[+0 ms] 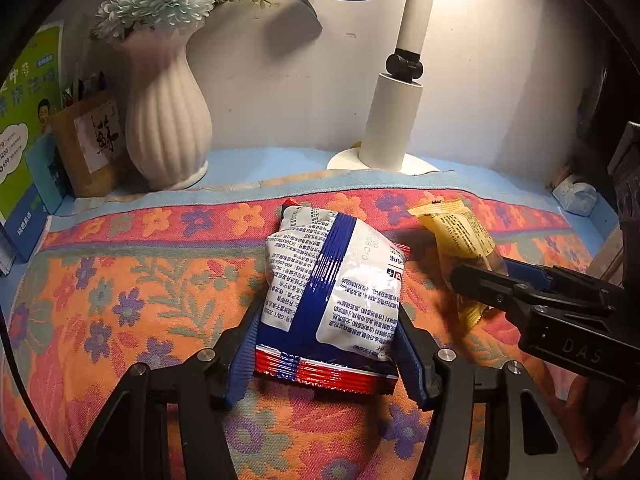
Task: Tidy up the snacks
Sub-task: 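Grasp the blue-white chip bag with left tool while right tool grasps the yellow peanut pack, then carry the blue-white chip bag and yellow peanut pack over the amber glass plate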
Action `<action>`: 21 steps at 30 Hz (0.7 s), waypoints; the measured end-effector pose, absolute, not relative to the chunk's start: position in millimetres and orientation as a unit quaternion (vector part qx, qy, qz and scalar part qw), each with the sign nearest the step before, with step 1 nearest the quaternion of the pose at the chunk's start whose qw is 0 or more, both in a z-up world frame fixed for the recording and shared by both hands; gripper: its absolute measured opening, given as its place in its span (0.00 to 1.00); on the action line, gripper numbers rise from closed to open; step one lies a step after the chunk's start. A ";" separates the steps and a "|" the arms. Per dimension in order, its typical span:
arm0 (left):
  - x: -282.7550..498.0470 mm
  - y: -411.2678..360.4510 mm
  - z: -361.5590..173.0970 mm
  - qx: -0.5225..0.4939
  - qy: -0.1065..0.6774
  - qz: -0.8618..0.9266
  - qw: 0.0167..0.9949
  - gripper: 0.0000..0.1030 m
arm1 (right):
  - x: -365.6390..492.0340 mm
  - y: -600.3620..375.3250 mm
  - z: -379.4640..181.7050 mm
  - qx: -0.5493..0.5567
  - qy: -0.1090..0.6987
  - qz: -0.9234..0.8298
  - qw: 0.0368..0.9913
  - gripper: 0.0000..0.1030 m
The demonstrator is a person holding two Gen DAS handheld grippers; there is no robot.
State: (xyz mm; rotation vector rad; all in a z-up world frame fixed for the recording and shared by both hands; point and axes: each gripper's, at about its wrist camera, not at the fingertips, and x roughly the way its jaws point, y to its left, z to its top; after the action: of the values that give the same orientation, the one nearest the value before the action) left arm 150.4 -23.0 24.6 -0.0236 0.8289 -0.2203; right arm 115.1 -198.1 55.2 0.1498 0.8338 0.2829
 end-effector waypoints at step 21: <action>-3.2 -75.6 38.2 -0.012 0.417 -0.163 0.894 0.55 | -85.8 -277.7 54.5 0.122 0.447 0.131 0.876 0.46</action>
State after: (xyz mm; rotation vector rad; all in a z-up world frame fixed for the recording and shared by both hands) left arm -3.2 -75.6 38.2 -0.0246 0.8653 -0.3386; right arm -85.8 -277.7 54.5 0.2554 0.9339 0.2739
